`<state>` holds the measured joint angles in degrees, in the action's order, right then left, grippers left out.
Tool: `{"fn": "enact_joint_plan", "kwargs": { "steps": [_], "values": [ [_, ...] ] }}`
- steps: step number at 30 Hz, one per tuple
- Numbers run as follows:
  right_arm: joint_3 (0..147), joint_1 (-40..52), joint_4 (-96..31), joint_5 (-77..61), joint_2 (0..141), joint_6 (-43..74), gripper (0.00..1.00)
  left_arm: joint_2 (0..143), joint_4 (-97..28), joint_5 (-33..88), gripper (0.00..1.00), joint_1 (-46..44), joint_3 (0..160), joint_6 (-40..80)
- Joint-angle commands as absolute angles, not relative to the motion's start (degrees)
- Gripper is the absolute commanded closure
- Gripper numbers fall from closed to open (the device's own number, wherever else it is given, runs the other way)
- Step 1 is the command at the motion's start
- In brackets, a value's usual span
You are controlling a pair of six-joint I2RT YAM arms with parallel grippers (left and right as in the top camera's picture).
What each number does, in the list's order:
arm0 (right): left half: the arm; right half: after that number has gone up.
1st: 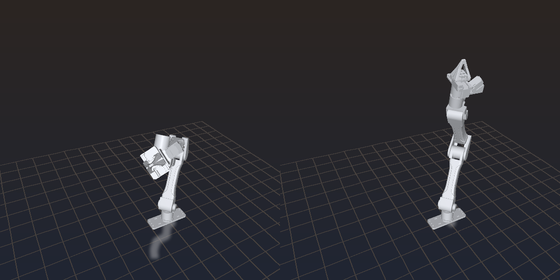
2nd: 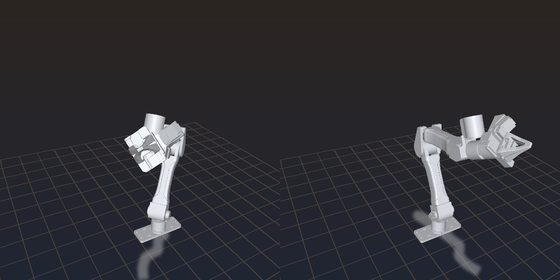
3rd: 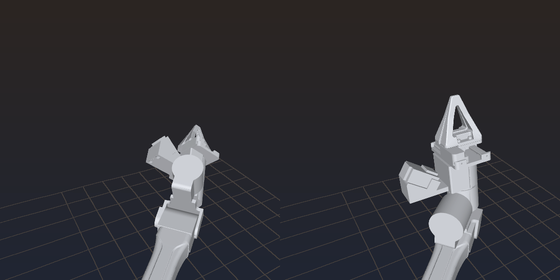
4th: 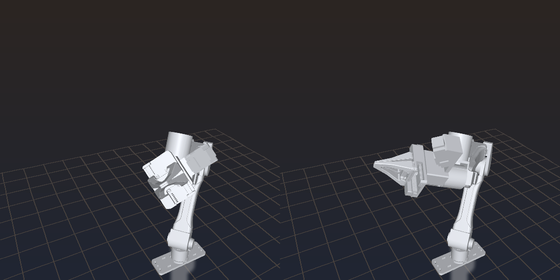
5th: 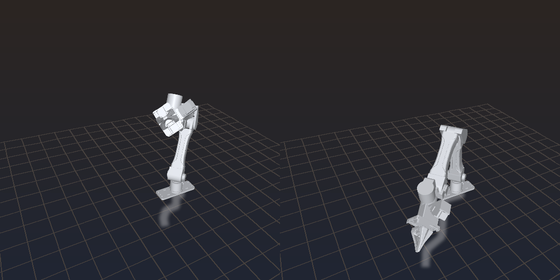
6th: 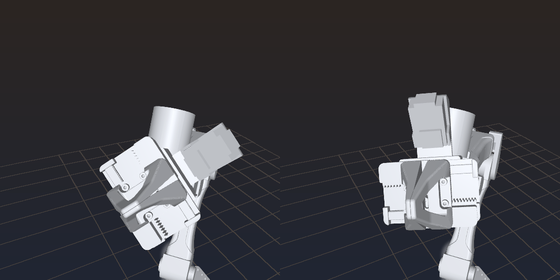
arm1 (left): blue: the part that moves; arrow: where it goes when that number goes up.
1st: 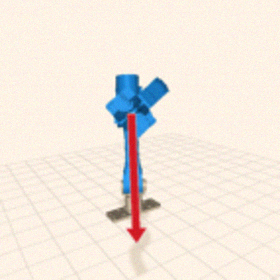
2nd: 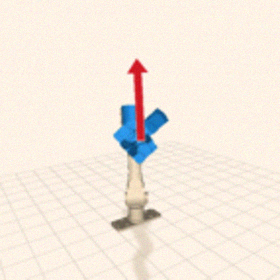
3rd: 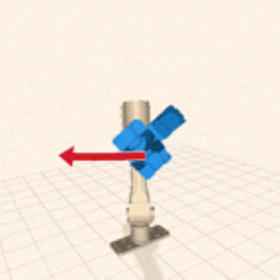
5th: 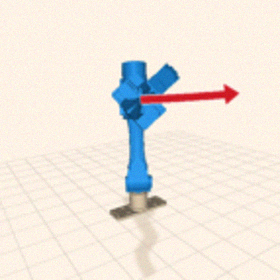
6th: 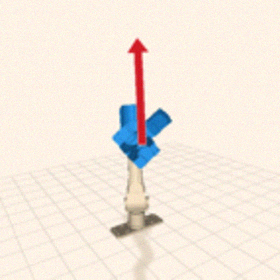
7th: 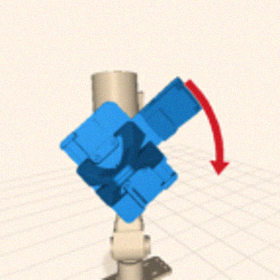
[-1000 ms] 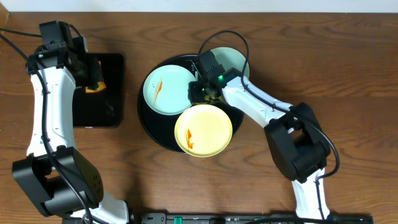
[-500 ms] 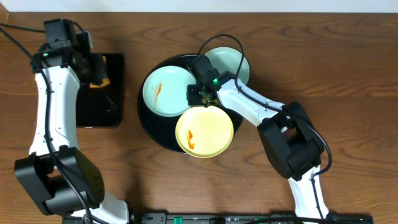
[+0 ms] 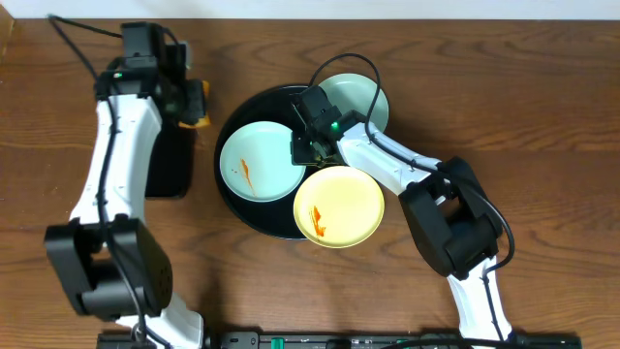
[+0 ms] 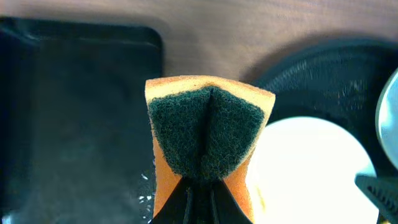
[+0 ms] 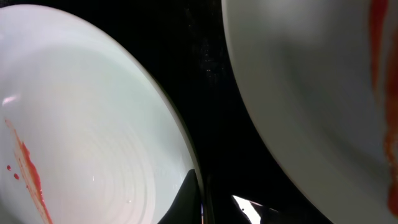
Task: Clean dirty plates on tray and stack at the side
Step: 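Move the sponge with left gripper onto the left green plate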
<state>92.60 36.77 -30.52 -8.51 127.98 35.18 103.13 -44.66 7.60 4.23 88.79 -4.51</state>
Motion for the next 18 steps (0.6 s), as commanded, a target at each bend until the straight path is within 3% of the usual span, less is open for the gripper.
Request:
{"fn": "enact_joint_plan", "kwargs": {
  "steps": [1, 10, 18],
  "values": [
    [92.6, 37.6, -30.8, -6.7, 130.8, 36.0, 0.99, 106.0, -46.8, 8.6, 0.93, 2.8, 89.1, -4.6],
    [92.6, 37.6, -30.6, -6.7, 130.8, 36.0, 0.99, 110.4, -55.1, 17.6, 0.93, 1.0, 88.9, -3.7],
    [92.6, 37.6, -30.4, -6.7, 130.8, 36.0, 0.99, 111.4, -54.2, 17.1, 0.93, 0.2, 84.9, 11.2]
  ]
}}
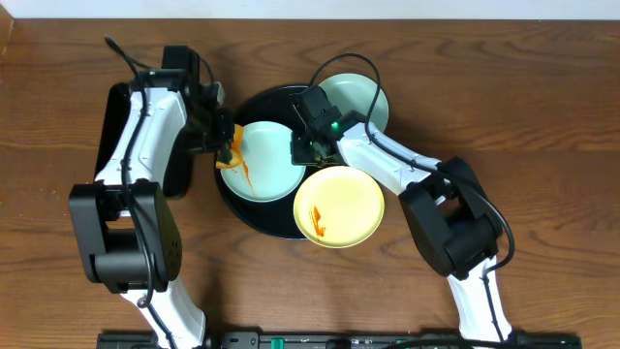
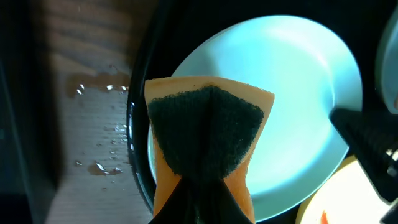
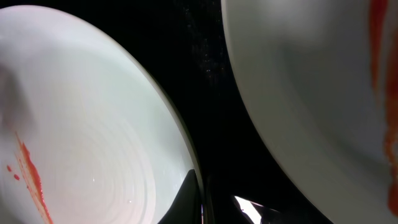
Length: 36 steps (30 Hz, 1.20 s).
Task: Clean dirty plates on tray and stack at the side
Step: 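Move the sponge with left gripper onto the left green plate, then scrub the left green plate with the sponge in left gripper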
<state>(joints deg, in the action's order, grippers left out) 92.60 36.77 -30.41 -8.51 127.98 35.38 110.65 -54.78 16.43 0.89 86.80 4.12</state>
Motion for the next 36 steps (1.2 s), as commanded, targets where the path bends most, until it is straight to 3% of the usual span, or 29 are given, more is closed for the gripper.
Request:
{"fn": "enact_joint_plan", "kwargs": {
  "steps": [1, 11, 17, 27, 36],
  "values": [
    [92.6, 37.6, -30.4, -6.8, 130.8, 36.0, 0.99, 111.4, -53.2, 16.4, 0.92, -0.1, 84.0, 12.6],
    [92.6, 37.6, -30.4, -7.1, 130.8, 36.0, 0.99, 111.4, -43.5, 3.3, 0.92, -4.3, 74.4, 27.8],
    [92.6, 37.6, -30.3, -7.1, 130.8, 36.0, 0.99, 111.4, -41.7, 3.5, 0.93, -7.8, 70.9, 28.4],
    [92.6, 37.6, -30.2, -7.1, 130.8, 35.9, 0.99, 111.4, -38.5, 13.6, 0.92, -9.7, 70.1, 24.0],
    [92.6, 37.6, -30.2, -7.1, 130.8, 35.9, 0.99, 111.4, -28.1, 1.4, 0.93, -5.0, 70.1, 23.7]
  ]
}}
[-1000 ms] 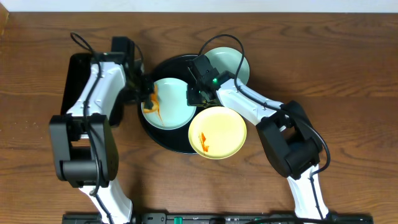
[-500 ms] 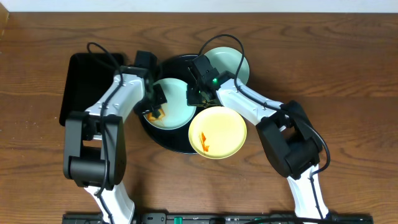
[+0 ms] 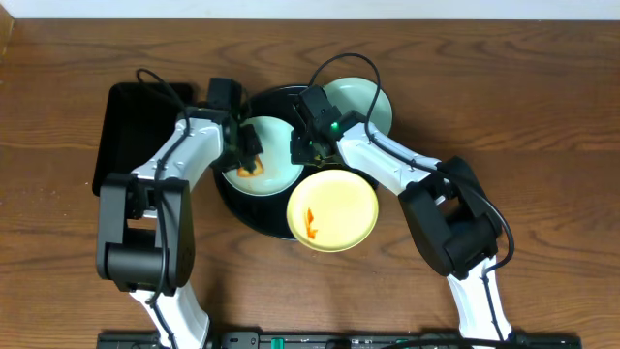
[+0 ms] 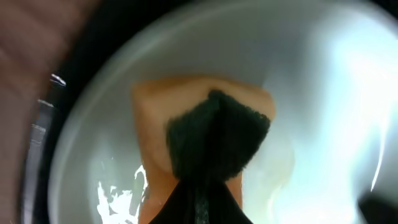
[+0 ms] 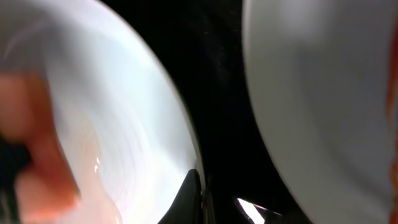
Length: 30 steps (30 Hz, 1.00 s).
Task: Clean dirty plates on tray and stack at the side
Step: 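Scrub the left green plate with the sponge in left gripper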
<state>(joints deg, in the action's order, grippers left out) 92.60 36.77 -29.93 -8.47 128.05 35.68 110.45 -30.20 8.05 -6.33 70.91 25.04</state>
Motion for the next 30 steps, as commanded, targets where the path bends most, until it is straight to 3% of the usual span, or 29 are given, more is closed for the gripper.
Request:
{"fn": "enact_joint_plan", "kwargs": {
  "steps": [1, 7, 14, 19, 23, 30],
  "values": [
    [92.6, 37.6, -30.2, -7.1, 130.8, 35.9, 0.99, 111.4, -27.7, 1.5, 0.93, -5.0, 70.1, 23.4],
    [92.6, 37.6, -30.1, -7.1, 130.8, 35.9, 0.99, 111.4, -33.6, 6.5, 0.93, -5.2, 70.1, 22.5],
    [92.6, 37.6, -30.0, -7.1, 130.8, 35.9, 0.99, 111.0, -37.5, 25.9, 0.93, -5.2, 70.1, 14.5],
    [92.6, 37.6, -30.0, -7.6, 130.8, 35.9, 0.99, 111.0, -35.6, 26.8, 0.93, -5.1, 70.1, 14.4],
    [92.6, 37.6, -30.0, -7.6, 130.8, 35.9, 0.99, 111.1, -31.1, 23.7, 0.93, -5.1, 70.1, 14.4],
    [92.6, 37.6, -30.0, -7.8, 130.8, 35.9, 0.99, 111.1, -29.0, -1.0, 0.93, -5.1, 70.1, 18.5]
  ]
}}
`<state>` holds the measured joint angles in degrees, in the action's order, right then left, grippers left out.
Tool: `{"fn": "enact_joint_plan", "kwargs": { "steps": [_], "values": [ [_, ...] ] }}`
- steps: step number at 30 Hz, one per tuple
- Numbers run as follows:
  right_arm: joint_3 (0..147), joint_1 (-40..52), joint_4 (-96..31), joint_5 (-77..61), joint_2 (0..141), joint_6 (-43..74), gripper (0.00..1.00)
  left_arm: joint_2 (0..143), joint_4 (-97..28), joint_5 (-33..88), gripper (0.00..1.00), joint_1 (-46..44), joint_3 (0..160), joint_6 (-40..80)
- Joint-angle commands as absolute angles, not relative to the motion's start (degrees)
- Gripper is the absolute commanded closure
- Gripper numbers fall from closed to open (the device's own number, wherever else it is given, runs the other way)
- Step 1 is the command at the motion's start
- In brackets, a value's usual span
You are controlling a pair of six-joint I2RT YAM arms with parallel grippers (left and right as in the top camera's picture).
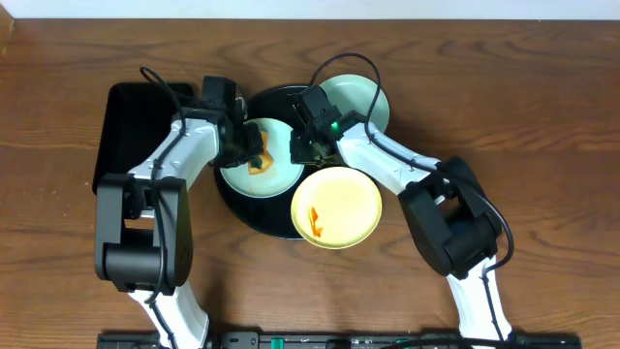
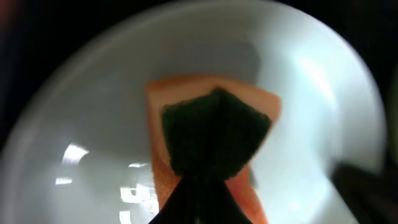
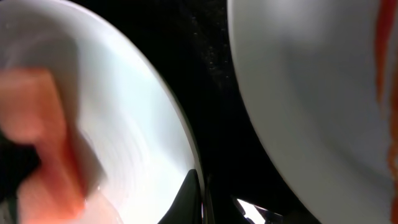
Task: Clean dirty plates on tray and stack at the side
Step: 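Scrub the left green plate with the sponge in left gripper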
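A light blue plate lies at the left of the round black tray. My left gripper is shut on an orange sponge with a green scouring face, which is pressed onto this plate. My right gripper is shut on the plate's right rim, one finger inside and one outside. The sponge shows blurred in the right wrist view. A yellow plate with an orange stain sits at the tray's front right. At the back right a pale green plate leans over the tray's edge.
A black rectangular tray lies on the wooden table to the left of the round tray. Cables run from both arms over the back of the table. The arm bases stand at the front edge.
The sponge has shifted a little to the right and back on the light blue plate, with my left wrist turned slightly. The yellow plate sits slightly further right. My right gripper still pinches the rim.
First my left gripper held the sponge near the rectangular tray while my right gripper pinched the stained blue plate's rim. Then the sponge hung over that plate's left edge. Then it was pressed on the stain. Now it sits mid-plate and no stain shows beside it.
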<state>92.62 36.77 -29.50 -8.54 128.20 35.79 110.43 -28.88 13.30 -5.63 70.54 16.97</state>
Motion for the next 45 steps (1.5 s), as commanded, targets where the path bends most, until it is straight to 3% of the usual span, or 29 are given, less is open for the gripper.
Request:
{"fn": "enact_joint_plan", "kwargs": {
  "steps": [1, 7, 19, 34, 45],
  "values": [
    [92.6, 37.6, -30.0, -7.8, 130.8, 35.9, 0.99, 111.1, -29.3, -2.4, 0.92, -5.1, 70.1, 18.5],
    [92.6, 37.6, -30.0, -7.8, 130.8, 35.9, 0.99, 111.1, -34.1, -1.8, 0.93, -5.2, 70.1, 20.4],
    [92.6, 37.6, -30.0, -7.8, 130.8, 35.9, 0.99, 111.1, -41.0, 22.6, 0.93, -5.2, 70.6, 16.1],
    [92.6, 37.6, -29.9, -8.9, 131.6, 36.2, 0.99, 111.1, -32.7, 11.5, 0.92, -5.2, 70.6, 19.2],
    [92.6, 37.6, -29.2, -13.9, 133.5, 37.7, 0.80, 111.2, -32.7, 11.5, 0.92, -5.2, 70.6, 19.2]
  ]
}}
